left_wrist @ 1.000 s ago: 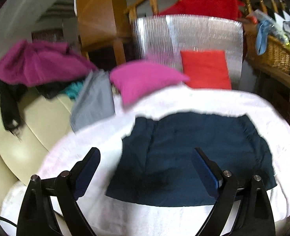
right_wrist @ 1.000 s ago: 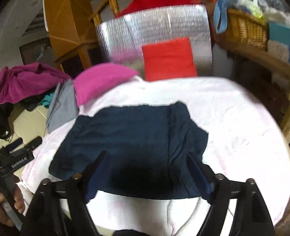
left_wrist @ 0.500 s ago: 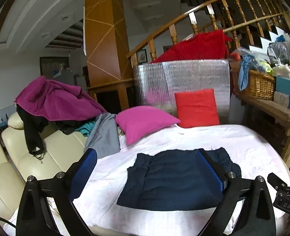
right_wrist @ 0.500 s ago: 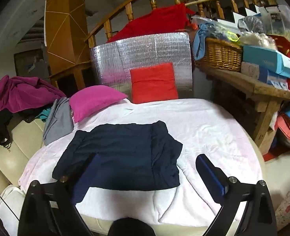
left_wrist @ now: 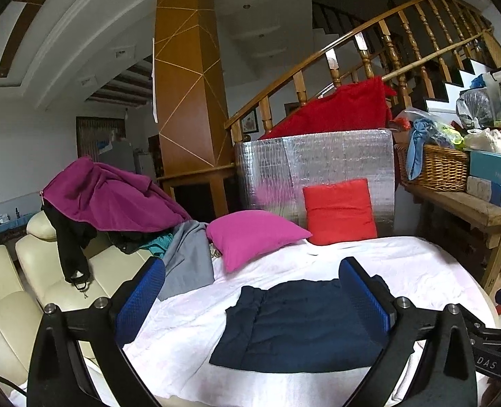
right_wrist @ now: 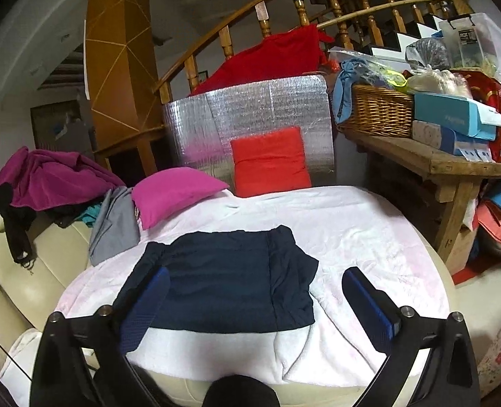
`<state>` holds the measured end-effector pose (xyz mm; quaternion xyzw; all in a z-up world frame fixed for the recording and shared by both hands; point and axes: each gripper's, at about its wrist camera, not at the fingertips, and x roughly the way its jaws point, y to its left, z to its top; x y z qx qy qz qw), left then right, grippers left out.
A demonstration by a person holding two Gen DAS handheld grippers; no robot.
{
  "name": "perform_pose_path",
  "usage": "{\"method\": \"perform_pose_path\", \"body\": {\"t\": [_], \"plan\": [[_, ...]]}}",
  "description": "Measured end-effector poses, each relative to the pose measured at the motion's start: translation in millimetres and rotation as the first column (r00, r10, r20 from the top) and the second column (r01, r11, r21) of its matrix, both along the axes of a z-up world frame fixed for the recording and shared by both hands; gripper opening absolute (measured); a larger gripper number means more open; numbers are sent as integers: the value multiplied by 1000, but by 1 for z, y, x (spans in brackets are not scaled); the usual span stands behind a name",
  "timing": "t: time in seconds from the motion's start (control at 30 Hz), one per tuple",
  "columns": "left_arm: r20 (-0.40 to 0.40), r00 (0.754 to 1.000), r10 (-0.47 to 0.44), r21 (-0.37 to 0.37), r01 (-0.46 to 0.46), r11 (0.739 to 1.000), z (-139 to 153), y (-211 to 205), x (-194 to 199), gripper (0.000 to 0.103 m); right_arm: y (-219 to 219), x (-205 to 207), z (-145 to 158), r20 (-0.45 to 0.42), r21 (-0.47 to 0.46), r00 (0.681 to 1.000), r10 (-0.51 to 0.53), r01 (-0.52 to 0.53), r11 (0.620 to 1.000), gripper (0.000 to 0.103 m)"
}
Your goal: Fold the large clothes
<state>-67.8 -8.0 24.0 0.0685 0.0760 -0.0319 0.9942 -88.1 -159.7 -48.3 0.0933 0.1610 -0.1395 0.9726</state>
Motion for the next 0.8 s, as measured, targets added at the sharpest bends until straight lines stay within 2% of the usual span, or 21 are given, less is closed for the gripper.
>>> {"method": "perform_pose_path", "body": {"t": [0.3,0.8], "plan": [[-31,1000,4,-8,-4,1000,-5,2,5,102,4,6,-3,-18,7,1000,15,-15,1000,103],[-40,999,8,-12,-9,1000,-7,6,5,102,7,7,-2,-19,2,1000,15,-15,1000,103]]}}
